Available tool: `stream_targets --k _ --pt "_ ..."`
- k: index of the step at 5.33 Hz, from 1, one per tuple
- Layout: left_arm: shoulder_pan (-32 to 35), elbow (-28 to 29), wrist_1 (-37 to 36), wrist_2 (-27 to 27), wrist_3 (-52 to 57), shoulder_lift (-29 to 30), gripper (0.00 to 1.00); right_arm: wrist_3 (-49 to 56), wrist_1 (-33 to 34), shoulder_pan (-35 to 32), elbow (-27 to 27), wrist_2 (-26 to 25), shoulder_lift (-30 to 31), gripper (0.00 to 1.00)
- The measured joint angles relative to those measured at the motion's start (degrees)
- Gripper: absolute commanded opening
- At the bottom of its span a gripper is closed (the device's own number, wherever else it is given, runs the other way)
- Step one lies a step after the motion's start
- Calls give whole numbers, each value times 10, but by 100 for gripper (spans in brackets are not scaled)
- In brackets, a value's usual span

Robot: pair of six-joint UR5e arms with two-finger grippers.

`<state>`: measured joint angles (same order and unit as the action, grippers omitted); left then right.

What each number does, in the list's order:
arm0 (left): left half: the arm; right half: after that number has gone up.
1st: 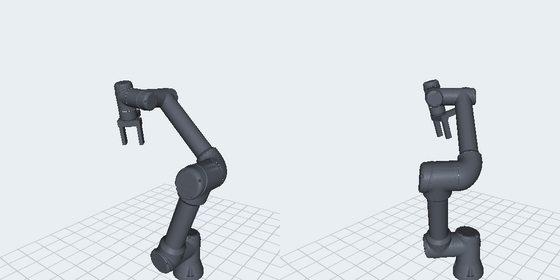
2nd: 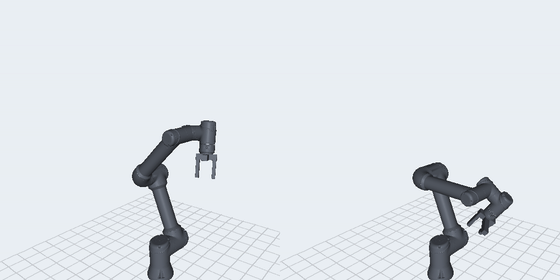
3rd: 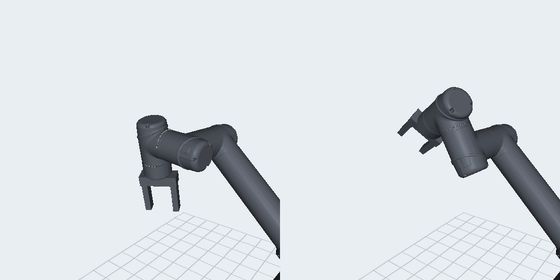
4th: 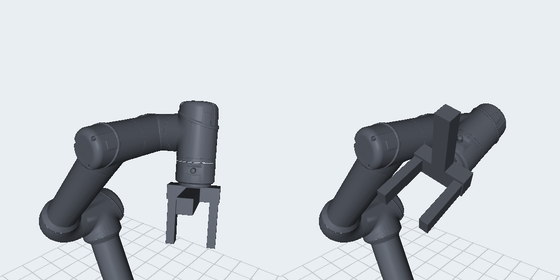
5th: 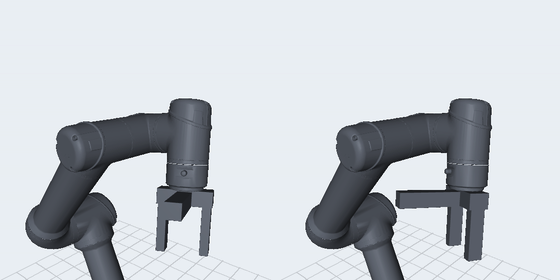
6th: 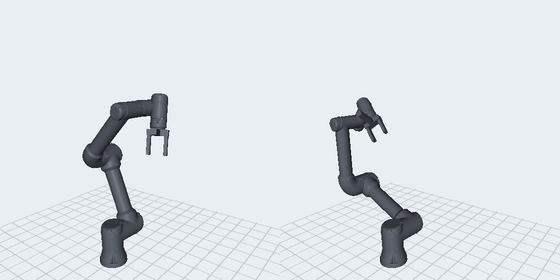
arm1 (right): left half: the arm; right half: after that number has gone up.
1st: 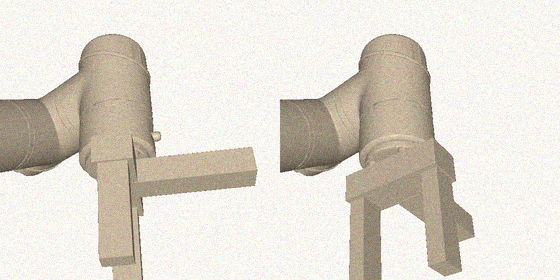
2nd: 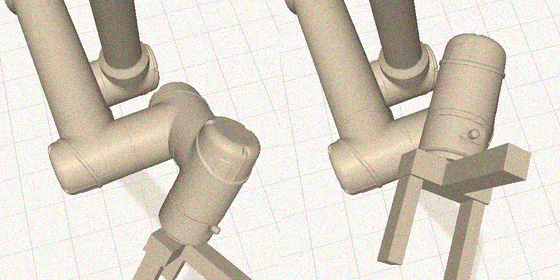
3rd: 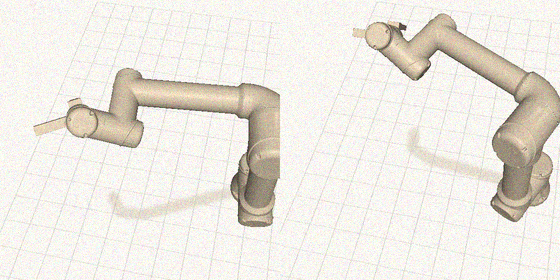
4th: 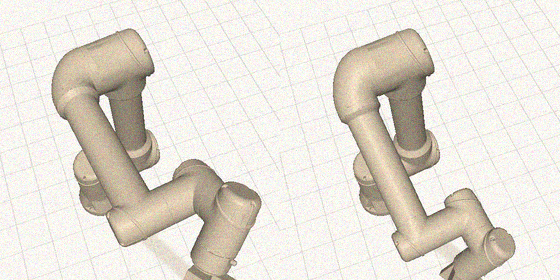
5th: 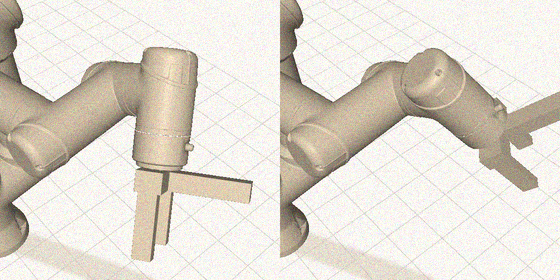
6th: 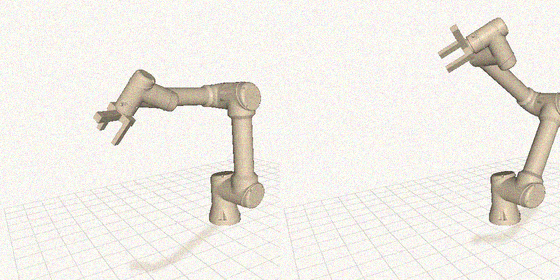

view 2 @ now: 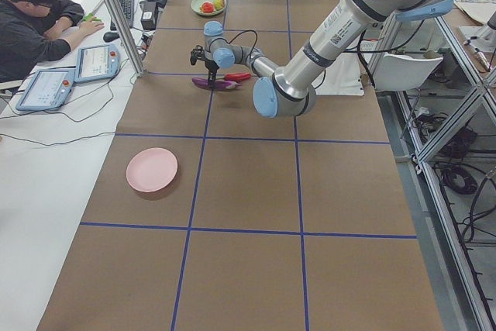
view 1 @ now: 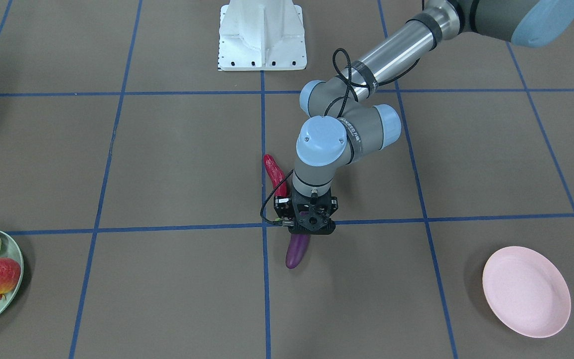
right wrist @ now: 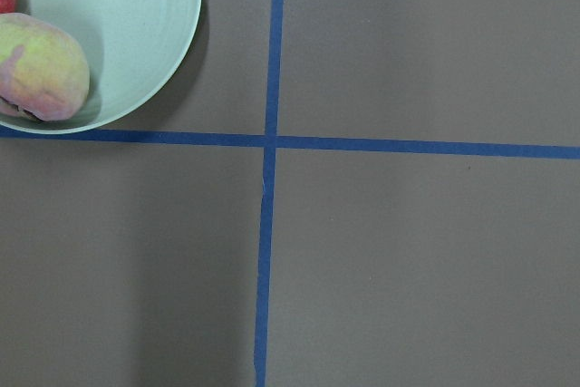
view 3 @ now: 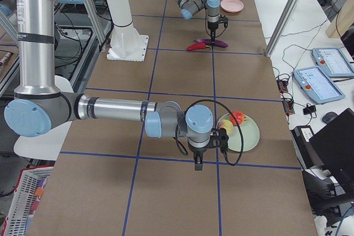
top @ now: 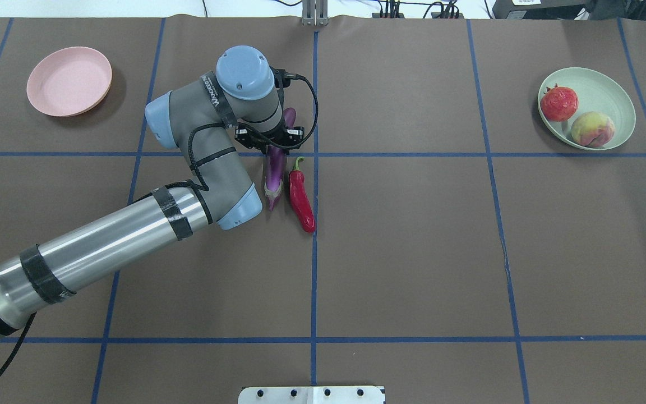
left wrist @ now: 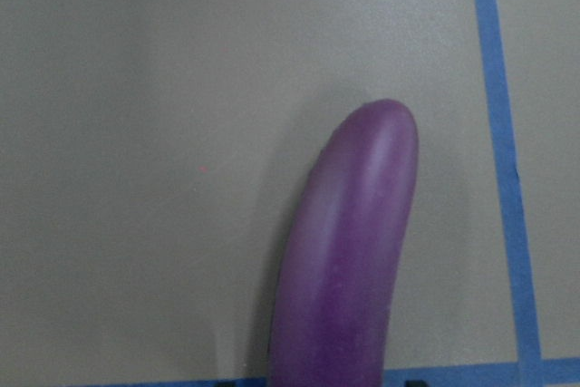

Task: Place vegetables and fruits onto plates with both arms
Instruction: 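Move the left gripper to the purple eggplant and grasp it, then carry the eggplant with the left gripper onto the pink plate and release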

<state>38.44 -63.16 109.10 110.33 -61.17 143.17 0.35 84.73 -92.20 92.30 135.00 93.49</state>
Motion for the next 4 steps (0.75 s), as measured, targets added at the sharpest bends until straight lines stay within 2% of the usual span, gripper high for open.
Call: stream_targets --k 2,4 --pt "17 -2 -5 6 15 1 0 0 0 0 1 1 0 100" --pt "108 -1 -13 91 129 -15 0 0 0 0 1 0 0 100"
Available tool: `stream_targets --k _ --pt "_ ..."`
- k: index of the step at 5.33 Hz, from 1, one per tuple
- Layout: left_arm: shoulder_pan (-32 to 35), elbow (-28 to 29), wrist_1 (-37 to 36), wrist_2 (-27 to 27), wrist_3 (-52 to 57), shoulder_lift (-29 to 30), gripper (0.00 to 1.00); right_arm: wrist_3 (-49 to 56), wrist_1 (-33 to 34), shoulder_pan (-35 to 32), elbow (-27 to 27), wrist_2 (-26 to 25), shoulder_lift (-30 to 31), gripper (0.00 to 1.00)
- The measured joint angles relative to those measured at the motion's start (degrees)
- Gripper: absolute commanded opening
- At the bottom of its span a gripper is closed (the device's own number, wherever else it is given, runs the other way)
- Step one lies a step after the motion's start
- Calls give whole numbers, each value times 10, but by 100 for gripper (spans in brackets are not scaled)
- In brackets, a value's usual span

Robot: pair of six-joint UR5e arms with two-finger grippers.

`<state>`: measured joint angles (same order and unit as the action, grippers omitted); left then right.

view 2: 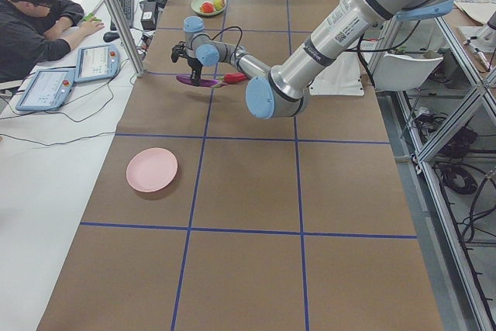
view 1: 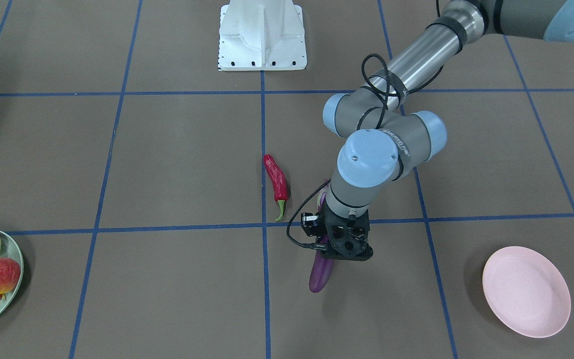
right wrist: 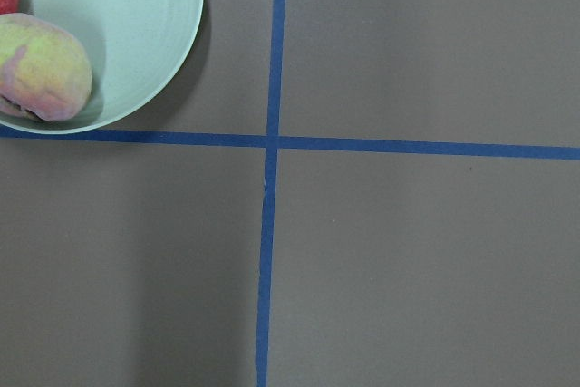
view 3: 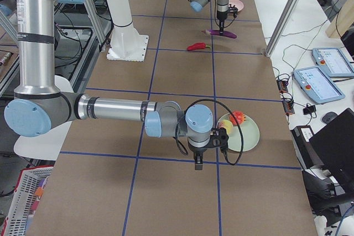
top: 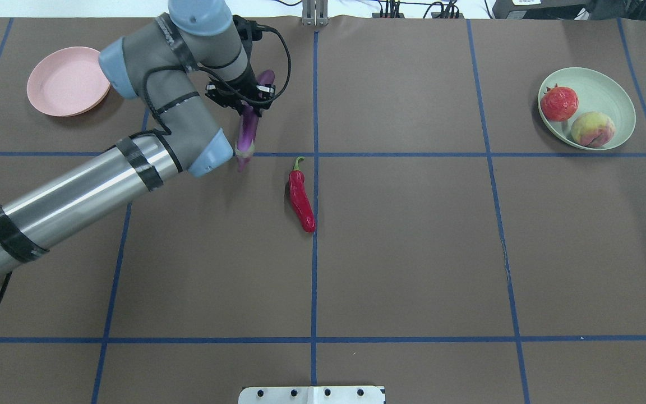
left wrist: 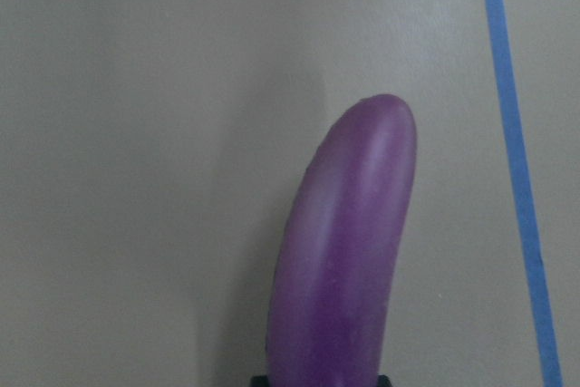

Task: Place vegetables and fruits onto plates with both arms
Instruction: 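Carry the eggplant with the left gripper onto the pink plate and release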

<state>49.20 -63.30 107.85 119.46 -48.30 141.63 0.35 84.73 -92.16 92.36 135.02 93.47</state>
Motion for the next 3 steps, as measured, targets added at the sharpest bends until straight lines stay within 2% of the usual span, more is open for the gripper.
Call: stream_targets --k 1,2,3 --pt "57 17 -1 28 98 -26 0 0 0 1 -1 0 0 100" --pt "114 59 -1 35 220 -47 0 -1 0 1 -1 -1 -1 100" --pt "158 111 0 21 324 -59 10 -1 0 1 -2 -1 -1 100"
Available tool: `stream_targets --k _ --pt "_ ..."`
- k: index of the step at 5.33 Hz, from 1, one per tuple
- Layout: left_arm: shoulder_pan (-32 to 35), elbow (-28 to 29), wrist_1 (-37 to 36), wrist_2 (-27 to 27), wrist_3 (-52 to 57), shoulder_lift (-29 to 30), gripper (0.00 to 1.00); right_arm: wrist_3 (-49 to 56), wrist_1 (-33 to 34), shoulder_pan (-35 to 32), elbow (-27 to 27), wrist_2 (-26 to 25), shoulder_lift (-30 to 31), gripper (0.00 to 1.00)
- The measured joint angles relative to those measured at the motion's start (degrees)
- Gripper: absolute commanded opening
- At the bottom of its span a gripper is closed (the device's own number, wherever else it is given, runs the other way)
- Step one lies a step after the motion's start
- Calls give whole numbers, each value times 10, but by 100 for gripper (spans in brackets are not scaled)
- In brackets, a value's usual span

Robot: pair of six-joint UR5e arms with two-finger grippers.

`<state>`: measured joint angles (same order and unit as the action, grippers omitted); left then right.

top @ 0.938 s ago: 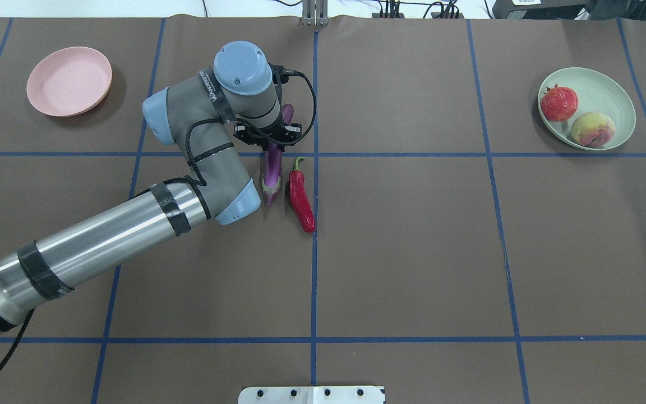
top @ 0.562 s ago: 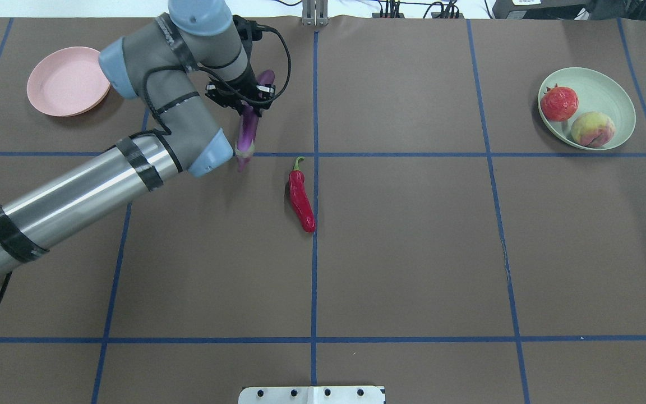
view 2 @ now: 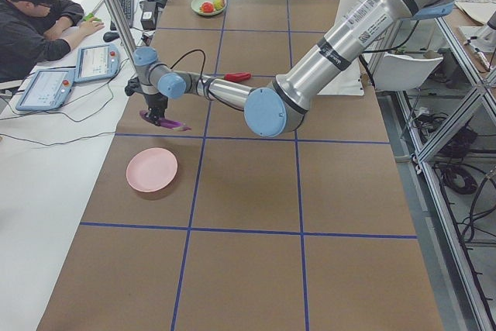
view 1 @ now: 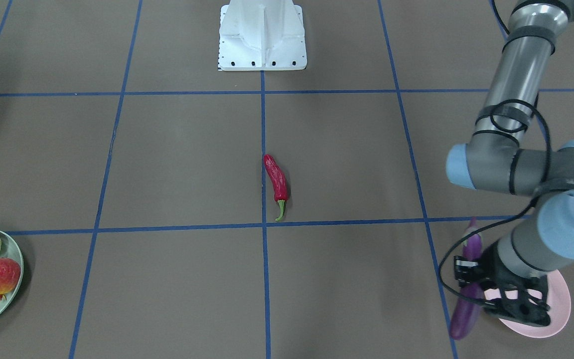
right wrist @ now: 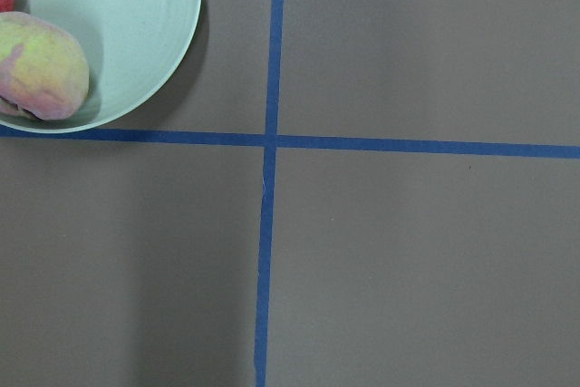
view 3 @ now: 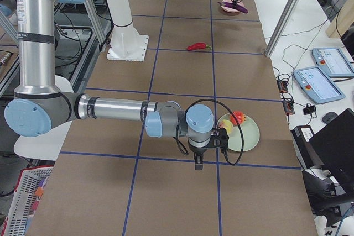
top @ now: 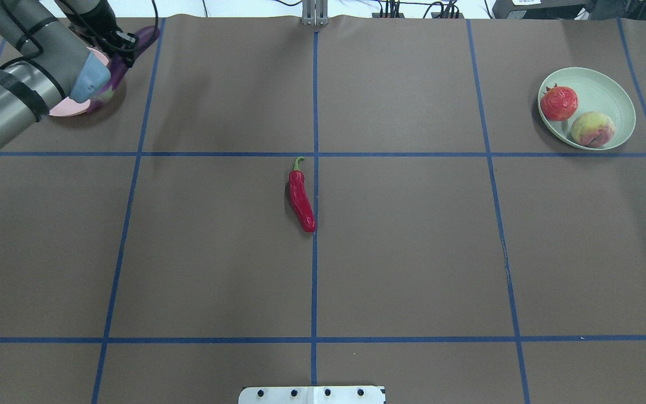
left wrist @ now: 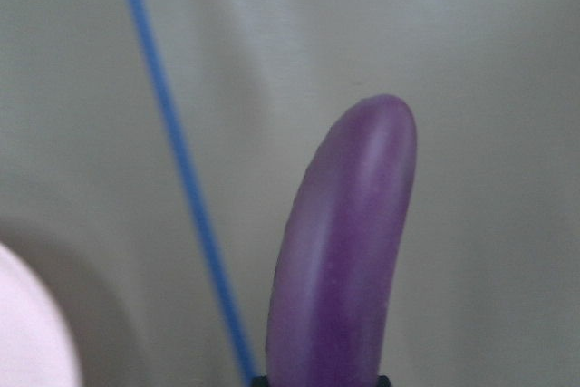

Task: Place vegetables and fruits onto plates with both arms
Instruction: 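Carry the eggplant with the left gripper onto the pink plate and release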

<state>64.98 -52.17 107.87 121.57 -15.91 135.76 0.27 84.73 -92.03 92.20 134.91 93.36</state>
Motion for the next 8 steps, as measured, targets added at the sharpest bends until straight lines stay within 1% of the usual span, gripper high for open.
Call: stream_targets --k 1,2,4,5,6,7,8 --pt "18 34 5 -30 44 -11 76 0 0 0 0 0 -1 100" --pt "21 47 13 -51 55 -25 100 0 0 1 -1 0 -2 100" --pt "19 43 55 -56 45 -53 100 0 0 2 -2 -1 -4 100" --pt "19 18 55 -32 24 -55 100 -1 1 3 -2 -1 -4 100" --pt "18 -31 30 11 -24 -52 100 -1 1 3 -2 -2 -5 100" --pt "6 -93 -6 40 -99 -47 100 -1 1 4 -2 -1 -5 100" --pt "-37 -157 -32 51 -202 -43 100 -1 1 4 -2 -1 -5 100"
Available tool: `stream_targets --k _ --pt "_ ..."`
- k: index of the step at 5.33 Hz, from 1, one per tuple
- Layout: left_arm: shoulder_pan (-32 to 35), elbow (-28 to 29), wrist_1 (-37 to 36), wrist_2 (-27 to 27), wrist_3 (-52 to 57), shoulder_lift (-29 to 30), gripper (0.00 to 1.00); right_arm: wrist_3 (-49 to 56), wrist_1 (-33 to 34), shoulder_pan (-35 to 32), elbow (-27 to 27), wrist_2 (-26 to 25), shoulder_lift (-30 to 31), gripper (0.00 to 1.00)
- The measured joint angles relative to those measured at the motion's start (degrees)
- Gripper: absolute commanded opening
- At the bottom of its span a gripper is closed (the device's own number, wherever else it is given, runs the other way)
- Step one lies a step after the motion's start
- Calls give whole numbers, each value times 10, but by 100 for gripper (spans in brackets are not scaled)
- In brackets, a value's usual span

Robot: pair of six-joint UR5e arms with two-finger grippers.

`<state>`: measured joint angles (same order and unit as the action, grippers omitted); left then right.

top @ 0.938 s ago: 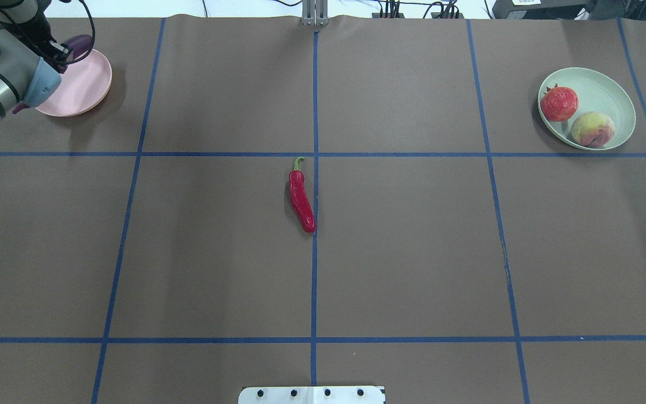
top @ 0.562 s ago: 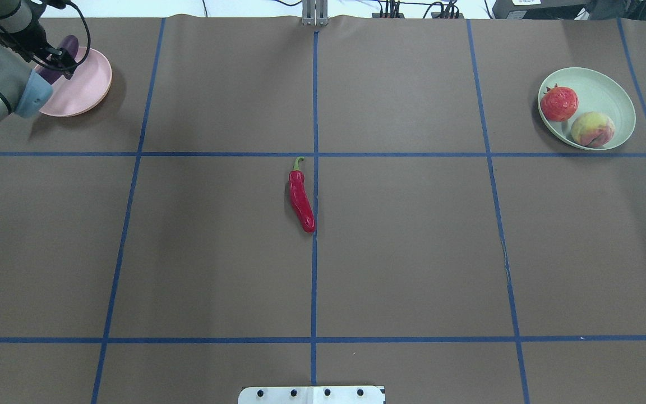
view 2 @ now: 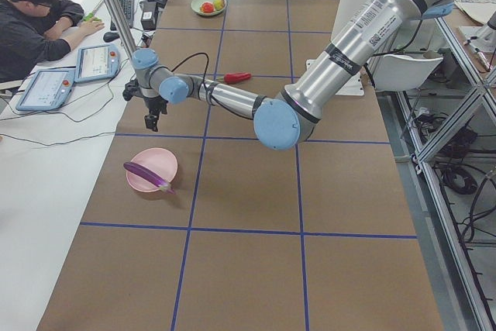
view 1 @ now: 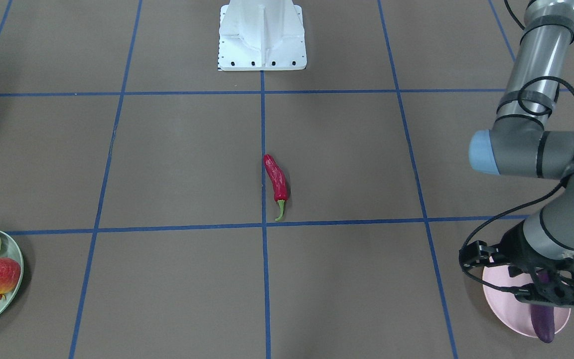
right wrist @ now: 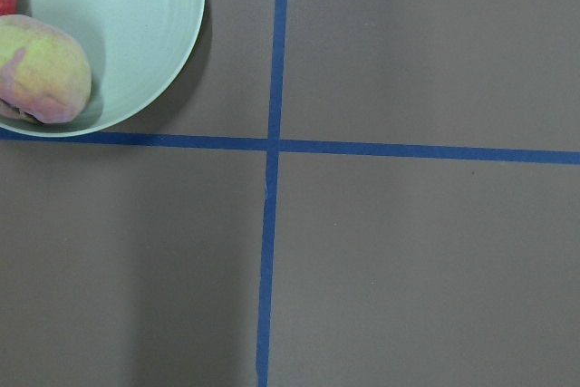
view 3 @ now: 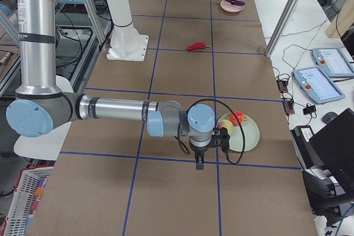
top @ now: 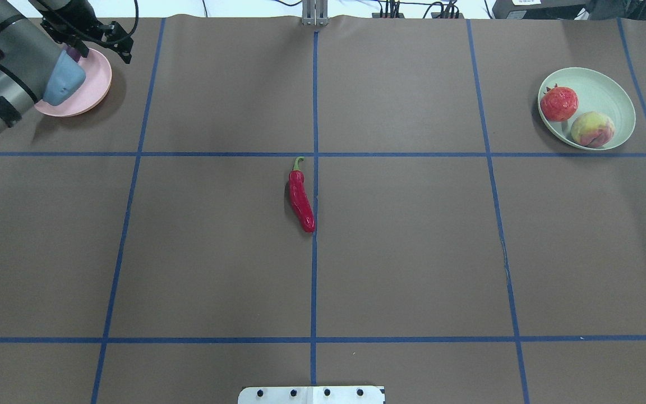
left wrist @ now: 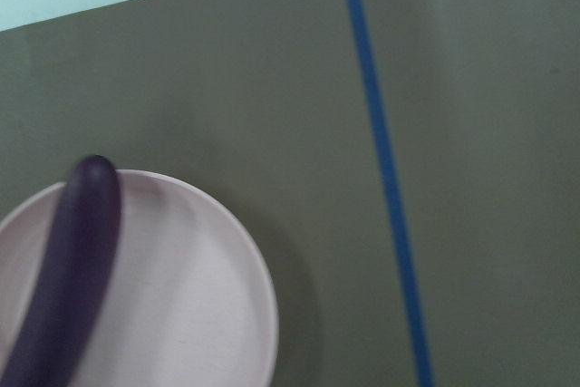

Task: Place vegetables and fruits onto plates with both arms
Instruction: 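Move the left gripper to the red chili pepper and grasp it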

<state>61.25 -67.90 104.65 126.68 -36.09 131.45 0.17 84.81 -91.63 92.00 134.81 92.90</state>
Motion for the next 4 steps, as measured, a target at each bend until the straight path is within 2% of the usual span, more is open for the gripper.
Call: stream_targets --k 1,2,4 --pt "-62 -42 -12 0 -130 18 100 0 0 0 0 0 0 100" --pt "-129 -56 -15 -22 -261 49 100 0 0 0 0 0 0 100" --pt "-262 -59 -15 -128 -404 81 99 1 0 0 -1 -1 0 100"
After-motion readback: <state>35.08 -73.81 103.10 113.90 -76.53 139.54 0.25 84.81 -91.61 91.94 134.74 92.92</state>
